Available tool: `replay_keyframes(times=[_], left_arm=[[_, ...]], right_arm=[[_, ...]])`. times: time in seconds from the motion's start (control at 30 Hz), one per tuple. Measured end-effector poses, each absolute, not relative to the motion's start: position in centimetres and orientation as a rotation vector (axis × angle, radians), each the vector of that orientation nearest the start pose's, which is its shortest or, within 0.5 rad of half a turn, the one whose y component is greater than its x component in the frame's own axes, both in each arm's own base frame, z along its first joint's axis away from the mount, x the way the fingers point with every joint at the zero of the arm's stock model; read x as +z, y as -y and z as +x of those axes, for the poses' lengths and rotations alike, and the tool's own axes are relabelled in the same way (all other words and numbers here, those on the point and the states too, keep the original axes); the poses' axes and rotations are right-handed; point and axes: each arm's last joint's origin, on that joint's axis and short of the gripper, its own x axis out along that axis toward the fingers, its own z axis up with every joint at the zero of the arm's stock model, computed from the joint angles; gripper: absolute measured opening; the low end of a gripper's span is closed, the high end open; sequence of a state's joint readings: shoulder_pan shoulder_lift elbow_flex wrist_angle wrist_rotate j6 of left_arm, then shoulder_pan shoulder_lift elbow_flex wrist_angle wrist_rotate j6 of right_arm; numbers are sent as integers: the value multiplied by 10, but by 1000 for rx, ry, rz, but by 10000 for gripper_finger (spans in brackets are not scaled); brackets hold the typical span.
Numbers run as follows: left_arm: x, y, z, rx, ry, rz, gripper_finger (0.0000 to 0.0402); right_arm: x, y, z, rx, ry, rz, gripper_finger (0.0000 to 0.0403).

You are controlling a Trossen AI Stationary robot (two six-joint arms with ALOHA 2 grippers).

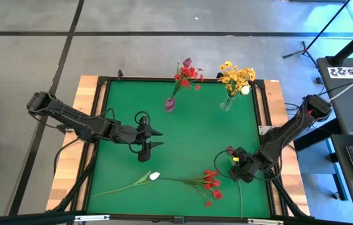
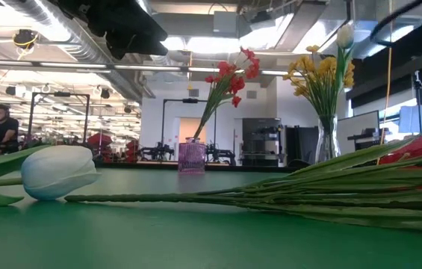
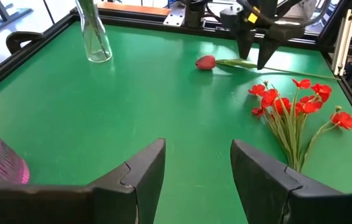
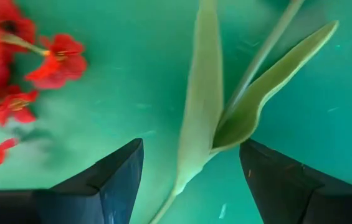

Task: Sort flowers into vase by color
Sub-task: Put the pink flower into the pink vase

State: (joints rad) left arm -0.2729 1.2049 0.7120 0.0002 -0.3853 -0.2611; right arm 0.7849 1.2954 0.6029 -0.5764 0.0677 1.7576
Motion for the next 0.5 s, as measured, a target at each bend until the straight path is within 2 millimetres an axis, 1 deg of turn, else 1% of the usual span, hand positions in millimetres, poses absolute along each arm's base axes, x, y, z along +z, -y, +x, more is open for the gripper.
replay_keyframes(times=[0.27, 0.43, 0.5], left_arm=[[242, 58, 247, 175, -446, -121, 176], [242, 59, 247, 172, -446, -120, 176], [242, 59, 246, 172, -446, -121, 176]], right_arm=[[143, -146, 149, -598, -1287, 921, 264], [141, -146, 149, -607, -1289, 913, 264], [141, -145, 149, -608, -1290, 912, 257]])
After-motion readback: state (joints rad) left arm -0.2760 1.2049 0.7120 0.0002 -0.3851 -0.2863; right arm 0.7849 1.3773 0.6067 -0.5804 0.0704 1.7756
